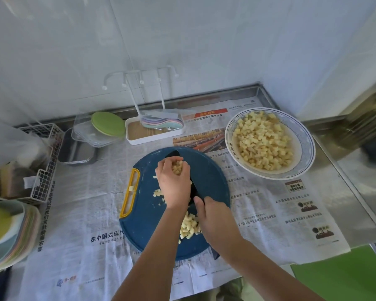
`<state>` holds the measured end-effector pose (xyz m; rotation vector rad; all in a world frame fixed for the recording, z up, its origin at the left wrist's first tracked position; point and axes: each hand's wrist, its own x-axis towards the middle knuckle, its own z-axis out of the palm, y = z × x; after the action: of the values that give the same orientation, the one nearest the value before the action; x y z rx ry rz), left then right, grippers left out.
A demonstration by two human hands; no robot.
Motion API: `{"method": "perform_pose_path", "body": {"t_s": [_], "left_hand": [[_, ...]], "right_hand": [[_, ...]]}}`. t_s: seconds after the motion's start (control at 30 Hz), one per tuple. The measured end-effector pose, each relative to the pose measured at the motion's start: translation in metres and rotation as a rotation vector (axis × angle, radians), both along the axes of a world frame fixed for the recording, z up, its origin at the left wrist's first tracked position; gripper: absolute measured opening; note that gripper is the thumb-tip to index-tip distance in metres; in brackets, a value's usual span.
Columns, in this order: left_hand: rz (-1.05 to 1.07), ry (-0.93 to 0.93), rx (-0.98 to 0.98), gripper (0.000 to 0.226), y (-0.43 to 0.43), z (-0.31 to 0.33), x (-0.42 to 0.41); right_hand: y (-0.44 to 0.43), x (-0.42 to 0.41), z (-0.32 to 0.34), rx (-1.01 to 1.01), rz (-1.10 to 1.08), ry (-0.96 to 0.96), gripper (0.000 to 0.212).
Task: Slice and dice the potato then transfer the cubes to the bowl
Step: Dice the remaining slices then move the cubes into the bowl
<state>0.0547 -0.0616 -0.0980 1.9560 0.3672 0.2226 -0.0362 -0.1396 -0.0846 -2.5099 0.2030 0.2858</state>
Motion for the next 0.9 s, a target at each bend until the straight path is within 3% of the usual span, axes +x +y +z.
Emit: {"method": "perform_pose_path", "body": {"t_s": [0.27, 0.47, 0.77, 0.9], "left_hand": [[-0.127, -0.166, -0.034, 0.009, -0.063, 0.056, 0.021], [-0.298, -0.277, -0.024, 0.011, -0.151, 0.086, 0.039], [-0.462, -0.287, 0.269, 0.019, -0.238, 0.044, 0.068], [-0.586, -0.081, 0.386, 0.044, -0.229, 0.021, 0.085]], "right_hand": [[-0.053, 0.007, 0.052, 0.064, -0.111, -0.147, 0.040], [-0.119, 0.014, 0.077, 0.159, -0.355, -0.205, 0.044], [-0.202, 0.024, 0.058, 0.080, -0.578, -0.163, 0.052], [-0.219, 0.028, 0.050, 0.078, -0.606, -0.124, 0.054]]}}
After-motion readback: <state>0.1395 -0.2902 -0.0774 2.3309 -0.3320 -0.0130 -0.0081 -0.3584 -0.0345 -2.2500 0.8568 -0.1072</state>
